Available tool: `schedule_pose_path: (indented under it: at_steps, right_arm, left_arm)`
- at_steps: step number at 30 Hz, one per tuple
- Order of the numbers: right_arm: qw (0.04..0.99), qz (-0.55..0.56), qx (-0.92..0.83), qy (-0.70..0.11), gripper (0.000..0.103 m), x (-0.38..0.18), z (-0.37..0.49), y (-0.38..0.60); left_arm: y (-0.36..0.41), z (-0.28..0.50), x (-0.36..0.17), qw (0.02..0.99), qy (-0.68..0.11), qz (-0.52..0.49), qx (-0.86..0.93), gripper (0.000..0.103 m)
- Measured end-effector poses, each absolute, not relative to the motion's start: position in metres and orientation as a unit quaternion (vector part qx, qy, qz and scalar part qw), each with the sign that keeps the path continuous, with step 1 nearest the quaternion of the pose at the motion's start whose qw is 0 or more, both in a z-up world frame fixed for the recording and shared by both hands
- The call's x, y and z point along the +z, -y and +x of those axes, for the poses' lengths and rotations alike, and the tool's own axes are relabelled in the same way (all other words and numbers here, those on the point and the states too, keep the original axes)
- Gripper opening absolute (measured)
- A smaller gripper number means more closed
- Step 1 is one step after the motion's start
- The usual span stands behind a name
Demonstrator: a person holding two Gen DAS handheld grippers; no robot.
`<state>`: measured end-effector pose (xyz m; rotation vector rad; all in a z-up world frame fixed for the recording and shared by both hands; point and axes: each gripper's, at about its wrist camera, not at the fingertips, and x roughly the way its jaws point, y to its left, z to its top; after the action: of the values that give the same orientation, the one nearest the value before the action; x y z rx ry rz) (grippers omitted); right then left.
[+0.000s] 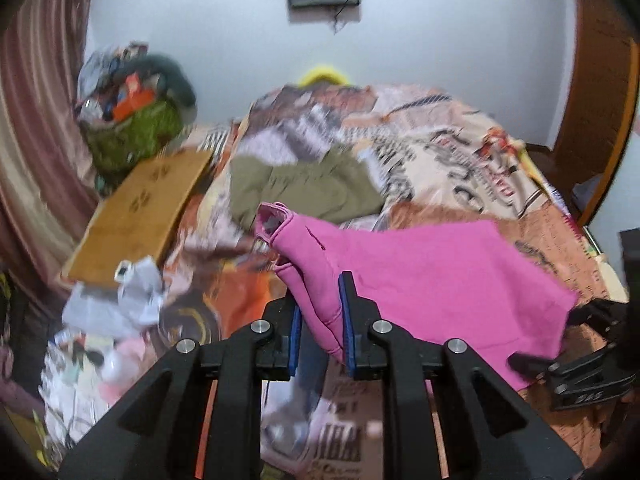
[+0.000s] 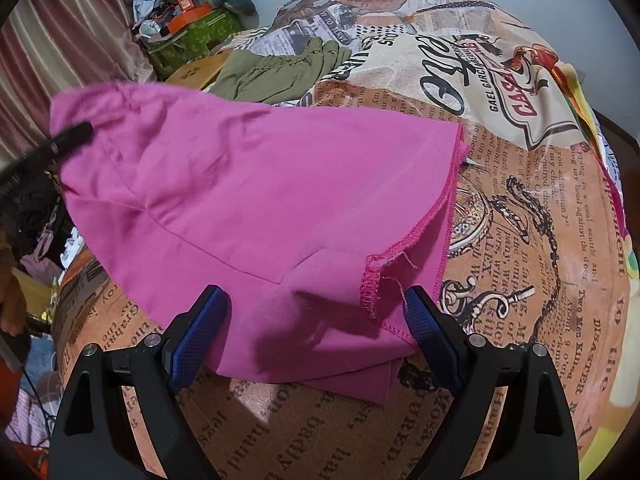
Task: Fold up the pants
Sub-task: 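Lift the held edge with the left tool and fold it over the trousers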
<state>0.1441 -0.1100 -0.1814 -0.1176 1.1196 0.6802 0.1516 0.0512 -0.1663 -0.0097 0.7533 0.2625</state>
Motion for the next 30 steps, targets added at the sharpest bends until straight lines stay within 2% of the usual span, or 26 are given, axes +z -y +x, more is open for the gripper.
schedule_pose_path:
  at_steps: [12,30]
  right_arm:
    - [0.811,-0.033,0.269,-0.519,0.089,-0.178,0.142,0.160]
    - [0.824,0.008,0.241,-0.513,0.088,-0.181,0.142,0.199]
  left_arm:
    - [0.005,0.162,-0.133,0.942,-0.322,0.072,0.064,0.017]
    - [0.054,0.185,-0.133,0.937,-0.337,0.088,-0.001,0.017]
